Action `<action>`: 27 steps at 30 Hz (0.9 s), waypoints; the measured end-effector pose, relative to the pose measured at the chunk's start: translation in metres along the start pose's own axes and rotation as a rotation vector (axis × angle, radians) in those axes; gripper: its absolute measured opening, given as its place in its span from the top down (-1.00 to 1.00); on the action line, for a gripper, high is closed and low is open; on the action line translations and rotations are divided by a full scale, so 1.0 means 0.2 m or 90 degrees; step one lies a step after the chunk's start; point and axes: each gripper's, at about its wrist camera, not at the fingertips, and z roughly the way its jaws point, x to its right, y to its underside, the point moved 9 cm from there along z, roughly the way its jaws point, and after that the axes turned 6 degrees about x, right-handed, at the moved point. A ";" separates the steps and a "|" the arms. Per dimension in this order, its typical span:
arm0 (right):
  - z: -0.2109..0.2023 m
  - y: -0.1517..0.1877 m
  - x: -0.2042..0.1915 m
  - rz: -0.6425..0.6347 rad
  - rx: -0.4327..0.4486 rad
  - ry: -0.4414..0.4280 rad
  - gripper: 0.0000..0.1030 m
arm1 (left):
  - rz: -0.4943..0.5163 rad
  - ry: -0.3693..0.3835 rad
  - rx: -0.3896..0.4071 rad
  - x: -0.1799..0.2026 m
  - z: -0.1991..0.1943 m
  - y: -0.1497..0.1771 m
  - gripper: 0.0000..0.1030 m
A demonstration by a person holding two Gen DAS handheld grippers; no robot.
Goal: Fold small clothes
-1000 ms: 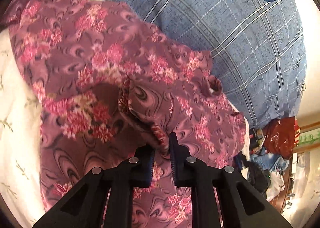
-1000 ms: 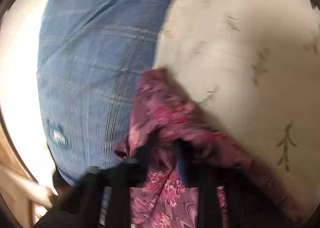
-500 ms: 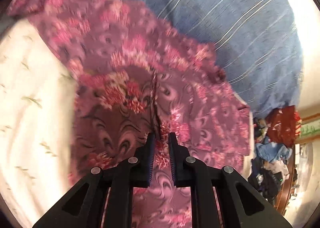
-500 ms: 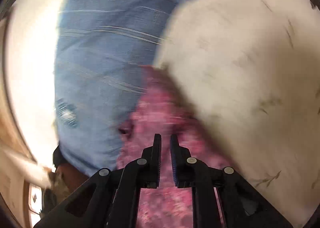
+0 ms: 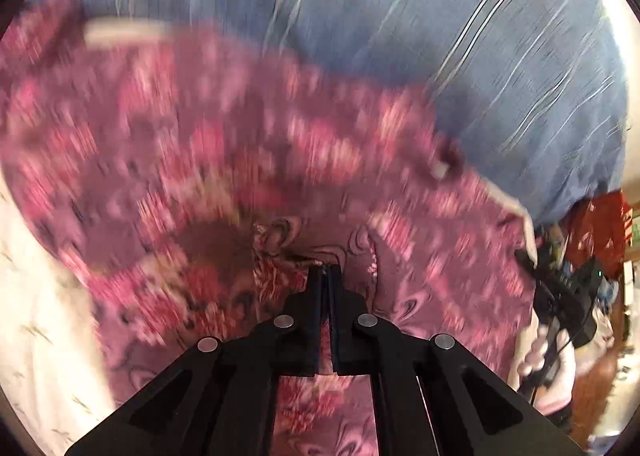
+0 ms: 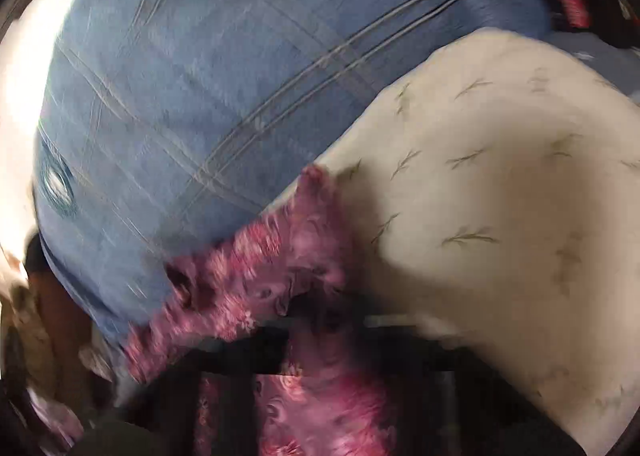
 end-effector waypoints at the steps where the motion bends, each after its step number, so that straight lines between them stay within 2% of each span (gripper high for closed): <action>1: -0.03 -0.03 -0.03 -0.017 0.029 -0.017 0.91 | 0.005 0.001 0.026 0.01 -0.04 -0.03 0.97; 2: -0.06 -0.06 -0.05 -0.032 0.059 -0.018 0.92 | 0.013 -0.008 0.060 0.00 -0.08 -0.06 0.97; 3: -0.05 -0.06 -0.02 -0.032 0.059 0.002 0.91 | 0.020 -0.030 0.070 -0.03 -0.08 -0.07 0.96; 4: 0.01 -0.03 0.03 -0.025 0.023 0.030 0.91 | 0.028 -0.063 0.063 -0.06 -0.05 -0.07 0.96; 5: 0.08 0.03 0.10 -0.021 -0.035 0.063 0.90 | 0.039 -0.112 0.028 -0.12 0.03 -0.03 0.96; 6: 0.11 0.08 0.15 -0.023 -0.055 0.080 0.93 | 0.045 -0.154 -0.007 -0.18 0.08 0.00 0.98; 7: 0.07 0.07 0.14 -0.025 -0.038 0.073 0.92 | 0.052 -0.162 -0.022 -0.20 0.11 0.02 0.98; 8: 0.03 0.06 0.12 -0.029 -0.026 0.077 0.74 | 0.060 -0.150 -0.006 -0.19 0.06 0.01 0.98; 9: -0.03 0.04 0.10 -0.038 -0.002 0.088 0.72 | 0.056 -0.143 0.000 -0.19 0.01 0.00 0.98; 10: -0.10 0.02 0.05 -0.052 0.033 0.072 0.72 | 0.045 -0.119 0.012 -0.17 -0.05 -0.01 0.98; 12: -0.20 0.00 -0.08 -0.071 0.065 0.008 0.71 | 0.007 -0.049 0.052 -0.11 -0.20 -0.05 0.96; 15: -0.22 0.12 -0.19 -0.098 0.048 -0.032 0.64 | -0.002 0.010 0.076 -0.04 -0.33 -0.04 0.80; 17: -0.14 0.25 -0.17 -0.109 0.009 -0.010 0.63 | 0.010 0.013 0.053 -0.02 -0.31 0.05 0.64; 18: -0.05 0.37 -0.10 -0.096 -0.051 0.028 0.61 | 0.020 -0.001 0.030 -0.02 -0.25 0.09 0.55; 19: 0.00 0.45 -0.04 -0.081 -0.093 0.051 0.61 | 0.028 -0.020 0.005 -0.03 -0.19 0.12 0.56; 20: -0.02 0.43 -0.04 -0.076 -0.057 0.043 0.74 | 0.033 -0.058 -0.045 -0.07 -0.08 0.20 0.56; 21: -0.05 0.42 -0.05 -0.062 -0.041 0.048 0.69 | 0.030 -0.067 -0.064 -0.09 -0.04 0.24 0.61; 22: -0.07 0.43 -0.07 -0.045 -0.060 0.059 0.66 | 0.034 -0.068 -0.032 -0.09 -0.07 0.22 0.62; 23: -0.10 0.43 -0.09 -0.041 -0.052 0.051 0.62 | 0.033 -0.063 -0.036 -0.08 -0.10 0.21 0.62; 25: -0.15 0.45 -0.27 -0.078 -0.028 0.000 0.61 | 0.013 -0.020 -0.044 -0.06 -0.16 0.19 0.61; 27: -0.13 0.49 -0.40 -0.113 -0.027 -0.010 0.55 | 0.005 -0.020 -0.015 -0.11 -0.28 0.12 0.56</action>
